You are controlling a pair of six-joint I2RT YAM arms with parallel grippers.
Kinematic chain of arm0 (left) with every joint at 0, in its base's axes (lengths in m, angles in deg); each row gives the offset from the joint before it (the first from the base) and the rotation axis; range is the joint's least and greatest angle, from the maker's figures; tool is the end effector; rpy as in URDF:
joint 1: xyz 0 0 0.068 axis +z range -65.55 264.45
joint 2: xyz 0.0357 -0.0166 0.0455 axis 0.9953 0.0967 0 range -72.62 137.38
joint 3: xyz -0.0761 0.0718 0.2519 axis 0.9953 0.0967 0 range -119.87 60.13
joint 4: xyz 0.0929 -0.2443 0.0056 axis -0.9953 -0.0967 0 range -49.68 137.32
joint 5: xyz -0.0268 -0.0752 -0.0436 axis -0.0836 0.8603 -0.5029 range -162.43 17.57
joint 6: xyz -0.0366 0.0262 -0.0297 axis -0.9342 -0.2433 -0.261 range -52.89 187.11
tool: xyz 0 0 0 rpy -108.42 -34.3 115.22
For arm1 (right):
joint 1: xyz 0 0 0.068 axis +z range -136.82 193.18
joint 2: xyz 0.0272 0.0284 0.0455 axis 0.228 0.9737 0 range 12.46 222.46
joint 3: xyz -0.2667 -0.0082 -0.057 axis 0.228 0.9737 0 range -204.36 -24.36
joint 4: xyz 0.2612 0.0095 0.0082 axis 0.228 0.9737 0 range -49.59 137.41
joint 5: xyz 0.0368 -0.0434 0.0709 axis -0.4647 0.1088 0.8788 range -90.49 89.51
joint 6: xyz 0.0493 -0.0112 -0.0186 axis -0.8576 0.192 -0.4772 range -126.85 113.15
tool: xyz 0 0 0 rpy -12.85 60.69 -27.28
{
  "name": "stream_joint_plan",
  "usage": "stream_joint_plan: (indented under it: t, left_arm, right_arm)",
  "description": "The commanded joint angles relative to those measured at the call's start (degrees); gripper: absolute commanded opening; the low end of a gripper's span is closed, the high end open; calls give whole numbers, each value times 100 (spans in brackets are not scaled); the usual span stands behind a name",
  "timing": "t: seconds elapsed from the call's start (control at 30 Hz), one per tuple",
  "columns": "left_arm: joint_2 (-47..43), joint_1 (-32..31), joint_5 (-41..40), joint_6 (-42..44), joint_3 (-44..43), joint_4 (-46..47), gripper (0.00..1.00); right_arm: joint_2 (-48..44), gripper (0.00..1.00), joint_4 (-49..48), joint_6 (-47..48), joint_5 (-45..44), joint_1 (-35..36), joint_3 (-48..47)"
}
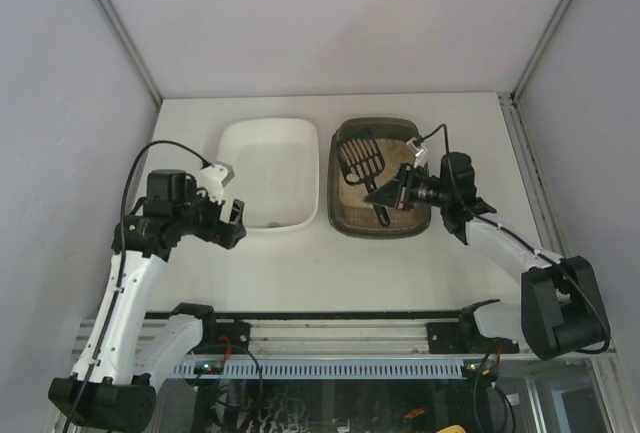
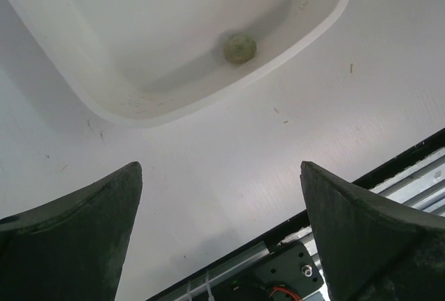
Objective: Clean the litter box
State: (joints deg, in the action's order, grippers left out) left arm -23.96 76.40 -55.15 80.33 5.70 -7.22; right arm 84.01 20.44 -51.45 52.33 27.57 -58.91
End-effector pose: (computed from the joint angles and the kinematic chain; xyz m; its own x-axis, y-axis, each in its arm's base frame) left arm 0.1515 -0.0320 0.3148 -0.6501 0.3125 -0.6926 0.4891 0.8697 -0.0666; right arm 0.2443 0.0920 0.2365 -0.8256 0.2263 -0.5169 -0.4331 0.3331 0.8375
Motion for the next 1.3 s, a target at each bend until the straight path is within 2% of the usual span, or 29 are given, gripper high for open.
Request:
stream_joint_plan:
  t: [0.0,0.07,0.17,0.3,0.4,0.5,0.57,0.63,0.7,0.93,1.17,1.27]
  left_arm:
    - [54,739,641,-2,-487,-95,100]
    - [478,1321,1258,-45,-1032,-421,100]
    - [1205,2229,2498,-233,-1694,-865,100]
    - [1929,2947,3572,-496,-1874,-1204,100]
    - [2054,3080,3271,-804,-1727,-1114,100]
    - [1766,3166,2497,-1331,-1486,-789,100]
    - [1513,3177,2072,-1537,-1340,-568,100]
    - [1290,3177,1810,-1579,-1294,-478,100]
    - [1101,3179,1605,-1551,-1318,-460,100]
    - [784,3175,1296,-1631,-1004,-268,100]
    - [1120,3173,1286,-1542,-1051,-463,100]
    - [1173,3178,1368,-1652,-1041,-248,100]
  right_arm:
    - [176,0,1711,869,-1470,731,-1242]
    - [342,0,2600,1288,-2367,1246,-1837]
    - [718,0,3405,1529,-3406,1876,-2620]
    - [1522,0,4376,1777,-4373,2496,-3746]
    - [2337,0,5159,2099,-5226,2947,-4657]
    - [3060,0,5960,2501,-6450,3526,-5597]
    - [3486,0,6469,2705,-7457,3971,-6129]
    - [3814,0,6742,2812,-8098,4190,-6529]
    - [4026,0,6844,2868,-8315,4287,-6841]
    - [4309,0,6590,3386,-9281,4739,-7074]
    - [4299,0,6445,3431,-9374,4775,-7127]
    - [4215,0,6777,3223,-9519,4781,-7323]
